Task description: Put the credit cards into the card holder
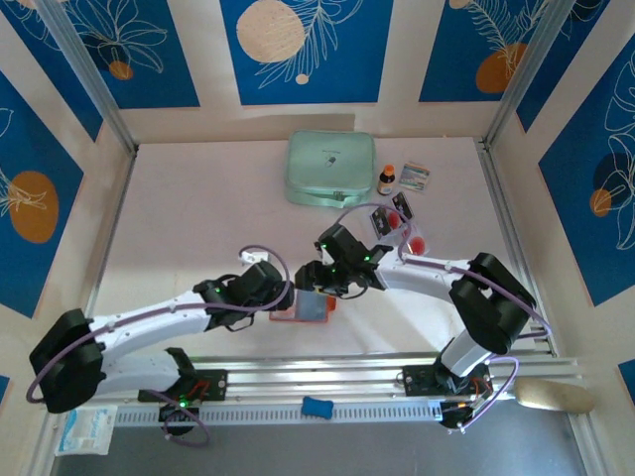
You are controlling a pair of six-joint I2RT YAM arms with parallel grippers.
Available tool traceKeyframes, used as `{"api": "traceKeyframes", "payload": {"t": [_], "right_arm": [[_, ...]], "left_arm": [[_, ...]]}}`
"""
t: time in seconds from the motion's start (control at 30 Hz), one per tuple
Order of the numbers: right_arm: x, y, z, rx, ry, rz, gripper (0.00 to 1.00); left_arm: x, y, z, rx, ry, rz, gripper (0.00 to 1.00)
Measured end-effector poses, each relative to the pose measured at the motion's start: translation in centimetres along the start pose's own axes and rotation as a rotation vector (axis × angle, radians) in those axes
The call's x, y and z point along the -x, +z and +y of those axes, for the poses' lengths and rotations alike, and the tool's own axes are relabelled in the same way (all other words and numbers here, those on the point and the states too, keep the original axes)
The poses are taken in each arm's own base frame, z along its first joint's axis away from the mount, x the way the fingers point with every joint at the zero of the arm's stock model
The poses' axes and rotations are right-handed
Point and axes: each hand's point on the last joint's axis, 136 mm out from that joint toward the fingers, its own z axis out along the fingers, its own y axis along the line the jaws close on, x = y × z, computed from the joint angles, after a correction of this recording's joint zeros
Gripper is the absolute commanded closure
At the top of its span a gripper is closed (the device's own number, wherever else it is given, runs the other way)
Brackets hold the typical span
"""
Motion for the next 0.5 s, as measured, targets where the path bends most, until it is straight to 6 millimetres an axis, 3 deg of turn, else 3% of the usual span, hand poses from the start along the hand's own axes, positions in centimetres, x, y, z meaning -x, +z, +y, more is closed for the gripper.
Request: {"api": "traceKeyframes", "payload": {"t": [0.17, 0.5], "right_arm": [[0.7, 1.1, 2.0, 0.021, -0.018, 0.008, 0.40], [0.2, 5.0, 4.0, 0.028, -0.029, 0.082, 0.40]], "left_arm": [[0.6, -1.0, 2.0, 0.033, -0.027, -0.032, 0.00], [-0.5, -1.7, 6.2, 0.140, -0.043, -0.029, 0.00]]}}
